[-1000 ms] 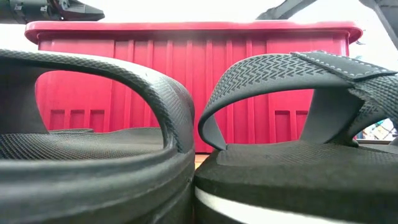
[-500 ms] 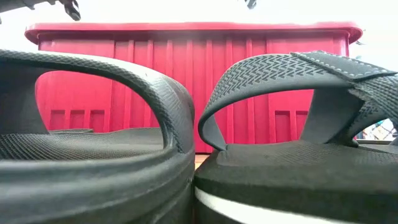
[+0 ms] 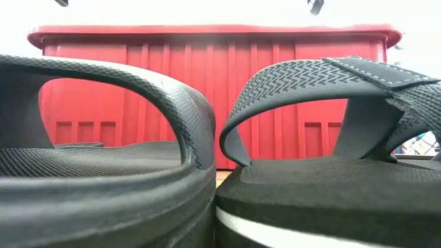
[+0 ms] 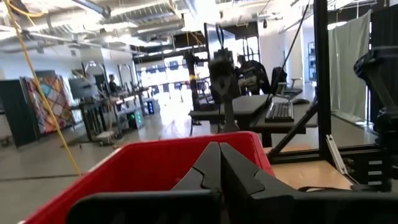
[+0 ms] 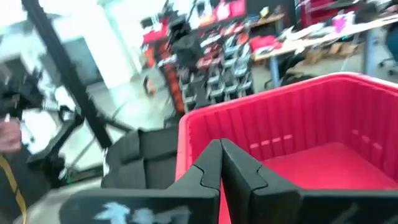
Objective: Pick and place slides into bin
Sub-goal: Put the right flip flop into the bin
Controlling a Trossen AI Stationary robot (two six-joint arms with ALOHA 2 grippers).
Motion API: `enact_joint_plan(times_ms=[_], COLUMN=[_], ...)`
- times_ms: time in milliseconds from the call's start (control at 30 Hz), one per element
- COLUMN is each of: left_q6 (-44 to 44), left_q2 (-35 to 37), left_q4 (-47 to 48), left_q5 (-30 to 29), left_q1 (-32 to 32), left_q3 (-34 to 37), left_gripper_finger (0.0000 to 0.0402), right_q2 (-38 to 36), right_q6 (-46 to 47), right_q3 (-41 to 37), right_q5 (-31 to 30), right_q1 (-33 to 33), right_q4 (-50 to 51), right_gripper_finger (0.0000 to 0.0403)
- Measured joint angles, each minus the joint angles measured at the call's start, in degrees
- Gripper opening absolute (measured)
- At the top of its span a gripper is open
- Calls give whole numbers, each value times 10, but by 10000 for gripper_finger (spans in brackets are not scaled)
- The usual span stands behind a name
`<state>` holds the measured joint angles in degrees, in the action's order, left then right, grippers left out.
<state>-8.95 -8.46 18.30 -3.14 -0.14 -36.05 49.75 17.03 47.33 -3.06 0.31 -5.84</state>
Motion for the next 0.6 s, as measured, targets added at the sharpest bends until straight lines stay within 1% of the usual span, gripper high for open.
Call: enact_joint_plan(times_ms=[67, 200, 300, 367, 500, 600], left_q6=[1, 14, 21, 29, 31, 33], left_q2=[17, 55, 80, 82, 82, 82], left_q4=[11, 42, 66, 74, 85, 97], left_q5=[-3, -4, -4, -3, 19, 20], left_q1=[0, 0, 0, 1, 1, 1], left_q3=[0, 0, 0, 0, 1, 1], left_gripper_finger=[0, 0, 0, 0, 0, 0], right_q2=[-36, -99, -140, -166, -218, -253], right_q6=[7, 0, -20, -28, -29, -29], right_q3=[-35, -70, -85, -96, -125, -147], right_q5=[-25, -77, -92, -97, -131, -151], right_q1=[4, 10, 9, 9, 9, 9], right_q4=[-14, 6, 5, 4, 5, 6], right_gripper_finger=[0, 0, 0, 0, 0, 0])
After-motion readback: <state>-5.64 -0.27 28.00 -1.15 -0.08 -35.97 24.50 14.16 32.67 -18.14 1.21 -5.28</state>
